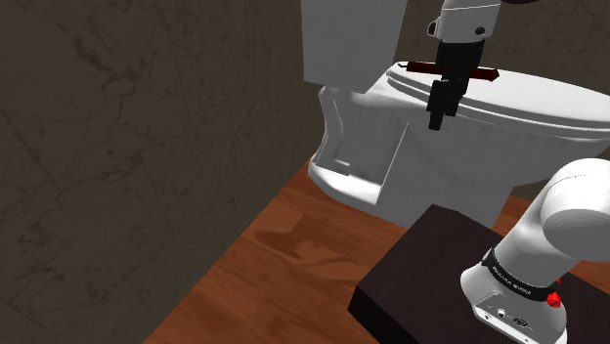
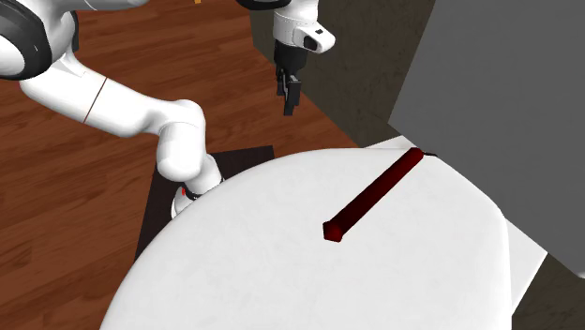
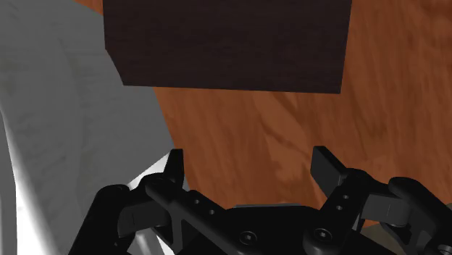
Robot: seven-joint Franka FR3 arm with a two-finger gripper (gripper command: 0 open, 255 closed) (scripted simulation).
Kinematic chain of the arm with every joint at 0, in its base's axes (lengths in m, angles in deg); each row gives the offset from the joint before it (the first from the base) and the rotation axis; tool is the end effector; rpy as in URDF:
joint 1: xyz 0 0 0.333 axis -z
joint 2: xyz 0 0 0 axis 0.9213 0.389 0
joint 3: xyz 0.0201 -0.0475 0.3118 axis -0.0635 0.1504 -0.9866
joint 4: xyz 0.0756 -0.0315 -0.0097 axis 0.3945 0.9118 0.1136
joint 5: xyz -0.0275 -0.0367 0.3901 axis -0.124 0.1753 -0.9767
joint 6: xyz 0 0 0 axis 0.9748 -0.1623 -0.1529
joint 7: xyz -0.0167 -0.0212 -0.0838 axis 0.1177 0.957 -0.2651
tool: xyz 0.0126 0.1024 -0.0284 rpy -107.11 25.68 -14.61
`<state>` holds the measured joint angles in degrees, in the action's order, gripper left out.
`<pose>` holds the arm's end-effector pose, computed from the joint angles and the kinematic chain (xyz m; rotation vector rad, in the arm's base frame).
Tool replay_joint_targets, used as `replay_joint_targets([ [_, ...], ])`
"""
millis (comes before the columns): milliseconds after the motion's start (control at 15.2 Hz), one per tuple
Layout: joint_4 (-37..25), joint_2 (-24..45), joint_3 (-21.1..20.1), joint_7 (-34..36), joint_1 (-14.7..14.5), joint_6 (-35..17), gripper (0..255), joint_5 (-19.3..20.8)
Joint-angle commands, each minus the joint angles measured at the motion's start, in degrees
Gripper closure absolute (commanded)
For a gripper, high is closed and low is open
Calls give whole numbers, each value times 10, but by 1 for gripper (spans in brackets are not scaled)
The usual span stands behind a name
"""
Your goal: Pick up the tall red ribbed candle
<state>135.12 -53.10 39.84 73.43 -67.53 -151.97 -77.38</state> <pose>0.3007 0.0294 0.5457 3.0751 0.0607 -0.2383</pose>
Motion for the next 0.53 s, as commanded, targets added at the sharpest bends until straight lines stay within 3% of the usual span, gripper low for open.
replay_joint_targets([
  [0,0,0,0,0,0,0,0,0],
  [462,-47,27,102,-161,13,-5,0,73],
])
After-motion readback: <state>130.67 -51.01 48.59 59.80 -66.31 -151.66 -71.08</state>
